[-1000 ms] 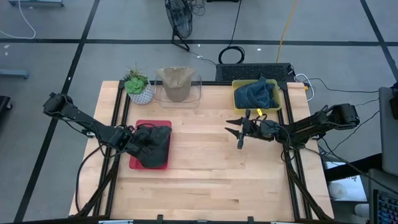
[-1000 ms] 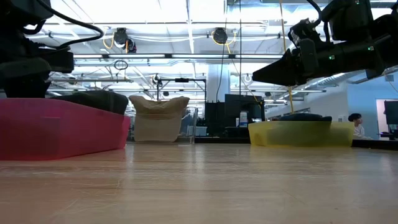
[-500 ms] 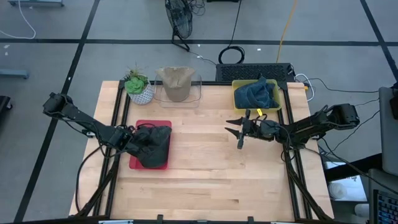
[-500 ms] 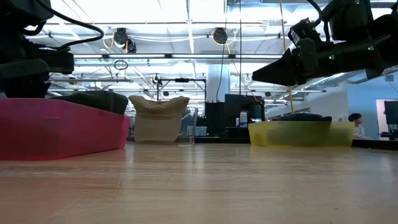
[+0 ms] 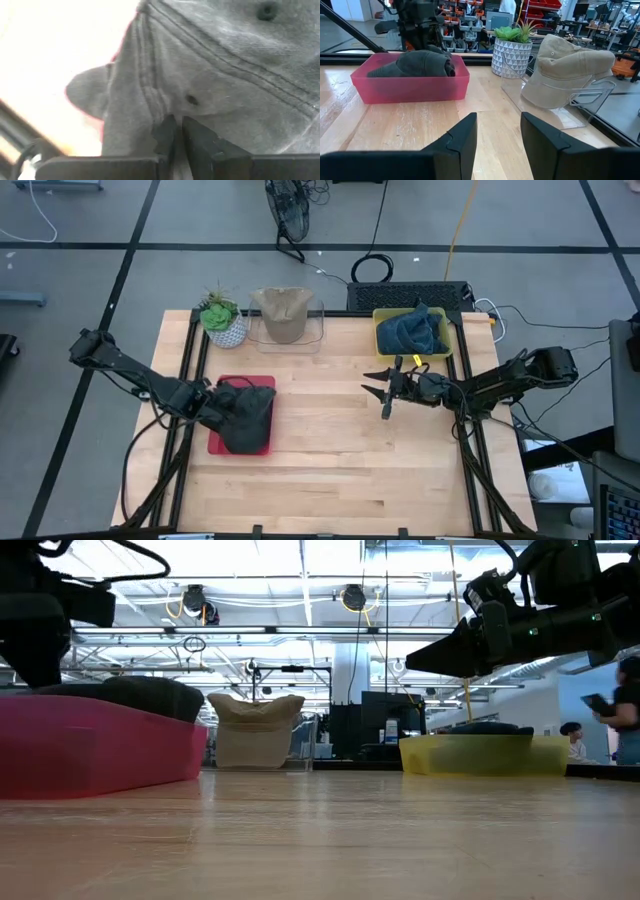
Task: Pick & Place hat
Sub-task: Put the black cap into the red bin
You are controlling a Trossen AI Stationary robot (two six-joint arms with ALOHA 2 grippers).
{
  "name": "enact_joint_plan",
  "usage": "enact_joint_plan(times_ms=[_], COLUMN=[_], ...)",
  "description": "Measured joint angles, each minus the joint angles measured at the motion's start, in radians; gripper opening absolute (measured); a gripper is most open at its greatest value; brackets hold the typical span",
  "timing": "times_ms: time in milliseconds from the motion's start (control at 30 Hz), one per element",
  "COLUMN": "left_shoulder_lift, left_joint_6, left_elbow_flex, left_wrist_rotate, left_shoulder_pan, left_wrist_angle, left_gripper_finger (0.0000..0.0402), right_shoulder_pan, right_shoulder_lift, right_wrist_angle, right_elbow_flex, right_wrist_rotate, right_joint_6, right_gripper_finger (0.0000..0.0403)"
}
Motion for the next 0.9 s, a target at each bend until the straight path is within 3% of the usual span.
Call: enact_joint_plan(times_ms=[633, 900], left_shoulder_lift=[-0.005, -0.007], left_joint_6=[-0.036, -0.078], left_elbow_flex=[0.027, 0.145], left_wrist_rotate=[0.01, -0.031], left_shoulder_pan=[0.001, 0.001], left_wrist_angle=[-0.128, -0.28], left_gripper_finger=[0.0047, 0.0046], right_shoulder_pan=[0.0, 0.0], right_shoulder_lift=[0.0, 0.0], right_wrist_angle=[-0.002, -0.002], right_elbow_flex=[0.0, 0.0], right_wrist_rotate=[0.0, 0.0], right_joint_6=[0.0, 0.0], right_gripper_finger=[0.013, 0.013])
